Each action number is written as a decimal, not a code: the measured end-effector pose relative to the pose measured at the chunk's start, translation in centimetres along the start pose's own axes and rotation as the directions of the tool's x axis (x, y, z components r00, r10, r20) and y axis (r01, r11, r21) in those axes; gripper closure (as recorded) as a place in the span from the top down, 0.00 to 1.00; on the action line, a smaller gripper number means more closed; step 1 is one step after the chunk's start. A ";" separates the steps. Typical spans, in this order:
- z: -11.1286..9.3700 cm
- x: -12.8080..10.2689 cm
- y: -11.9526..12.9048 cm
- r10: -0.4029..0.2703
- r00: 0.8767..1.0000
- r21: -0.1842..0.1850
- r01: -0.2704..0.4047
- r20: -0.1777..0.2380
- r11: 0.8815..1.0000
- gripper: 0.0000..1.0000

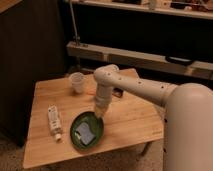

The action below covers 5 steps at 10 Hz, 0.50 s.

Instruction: Drag the ceramic bowl in a circle

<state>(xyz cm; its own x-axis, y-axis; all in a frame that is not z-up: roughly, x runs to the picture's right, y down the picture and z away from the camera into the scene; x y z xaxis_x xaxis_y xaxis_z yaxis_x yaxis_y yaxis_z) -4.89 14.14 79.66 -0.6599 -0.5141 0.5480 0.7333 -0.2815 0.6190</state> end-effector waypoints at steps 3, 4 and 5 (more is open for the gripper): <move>-0.7 2.9 0.7 0.004 1.000 -0.019 -0.005 -0.023 1.000 0.10; -1.6 4.0 2.4 0.023 0.999 -0.023 -0.024 -0.039 0.999 0.10; -2.5 5.1 4.2 0.042 0.998 -0.024 -0.043 -0.054 0.999 0.10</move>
<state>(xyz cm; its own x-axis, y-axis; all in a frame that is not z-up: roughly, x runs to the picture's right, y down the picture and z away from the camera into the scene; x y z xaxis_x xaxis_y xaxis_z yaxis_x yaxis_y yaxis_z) -4.74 8.32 83.62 -0.6186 -0.5685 0.5423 0.7650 -0.2784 0.5808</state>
